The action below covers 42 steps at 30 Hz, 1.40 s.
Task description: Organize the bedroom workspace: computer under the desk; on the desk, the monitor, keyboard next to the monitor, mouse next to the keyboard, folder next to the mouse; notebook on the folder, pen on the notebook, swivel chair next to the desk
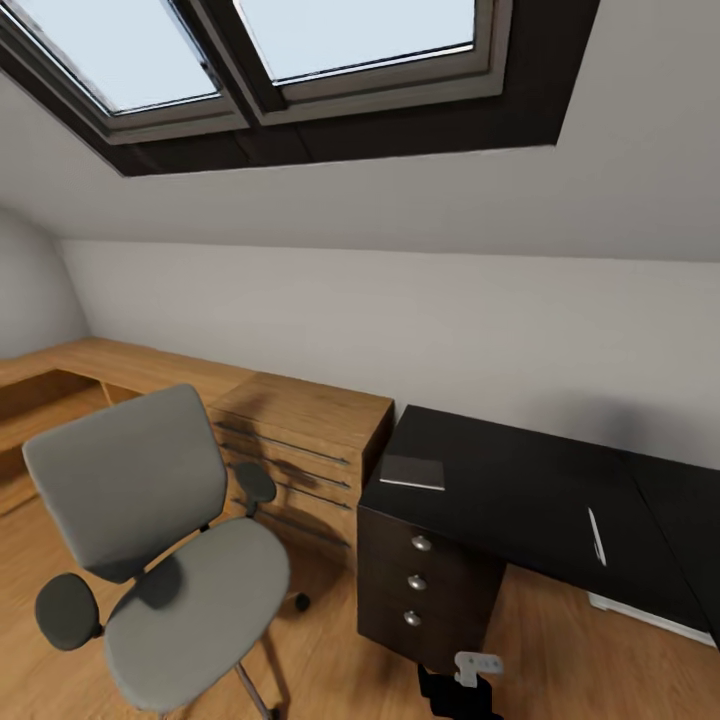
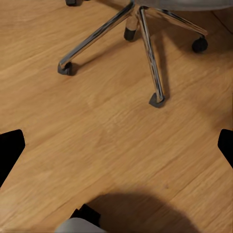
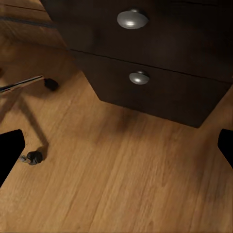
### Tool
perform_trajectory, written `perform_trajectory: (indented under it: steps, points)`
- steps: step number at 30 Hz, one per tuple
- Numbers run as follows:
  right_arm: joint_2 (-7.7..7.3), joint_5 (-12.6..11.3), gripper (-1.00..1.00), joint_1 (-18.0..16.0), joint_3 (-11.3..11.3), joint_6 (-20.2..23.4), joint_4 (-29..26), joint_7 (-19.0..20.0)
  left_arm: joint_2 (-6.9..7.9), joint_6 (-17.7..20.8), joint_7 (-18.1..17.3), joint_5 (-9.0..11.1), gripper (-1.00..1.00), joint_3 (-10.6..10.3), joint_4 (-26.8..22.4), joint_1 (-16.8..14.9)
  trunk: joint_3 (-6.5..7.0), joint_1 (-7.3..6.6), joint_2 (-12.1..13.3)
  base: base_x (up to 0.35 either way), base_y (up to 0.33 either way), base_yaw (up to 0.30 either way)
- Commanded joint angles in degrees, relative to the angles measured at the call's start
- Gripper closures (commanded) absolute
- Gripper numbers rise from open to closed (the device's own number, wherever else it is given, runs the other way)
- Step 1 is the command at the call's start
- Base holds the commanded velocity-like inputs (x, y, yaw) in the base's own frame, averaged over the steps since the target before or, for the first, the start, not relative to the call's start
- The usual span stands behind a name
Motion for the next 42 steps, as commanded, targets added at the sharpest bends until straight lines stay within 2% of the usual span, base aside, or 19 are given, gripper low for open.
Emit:
perform_trajectory:
  steps: [1, 5, 17, 27, 40, 42]
  points:
    - [0.03, -0.62, -1.0, -0.05, 0.21, -0.23, 0.13, 0.43, 0.03, -0.18, -0.22, 0.6, -1.0, -0.36, 0.01, 0.0, 0.12, -0.22, 0.37, 0.0, 0.0, 0.176]
    - [0.01, -0.63, -1.0, -0.05, 0.2, -0.22, 0.13, 0.44, -0.01, -0.18, -0.22, 0.61, -1.0, -0.63, 0.29, 0.0, 0.84, -1.1, 1.98, 0.0, 0.0, 0.145]
    - [-0.08, -0.73, -1.0, -0.05, 0.19, -0.22, 0.1, 0.45, 0.01, -0.67, -0.88, 0.57, -1.0, -1.01, 7.72, 0.0, 3.0, -3.73, 6.79, 0.0, 0.0, 0.104]
    - [-0.18, -0.67, -1.0, -0.05, 0.18, -0.29, -0.02, 0.47, 0.04, -3.42, -3.72, 0.64, -1.0, -0.95, 8.78, 0.01, 4.79, -5.93, 10.8, 0.0, 0.0, 0.048]
    - [-0.19, -0.7, -1.0, -0.05, 0.12, -0.3, -0.09, 0.45, 0.09, -5.63, -4.26, 0.55, -1.0, -0.95, 9.24, 0.0, 7.13, -8.79, 16.01, 0.0, 0.0, 0.003]
    - [-0.19, -0.7, -1.0, -0.05, 0.11, -0.33, -0.11, 0.45, 0.12, -5.69, -4.26, 0.58, -1.0, -0.95, 9.24, -0.02, 7.13, -8.79, 16.01, 0.0, 0.0, 0.0]
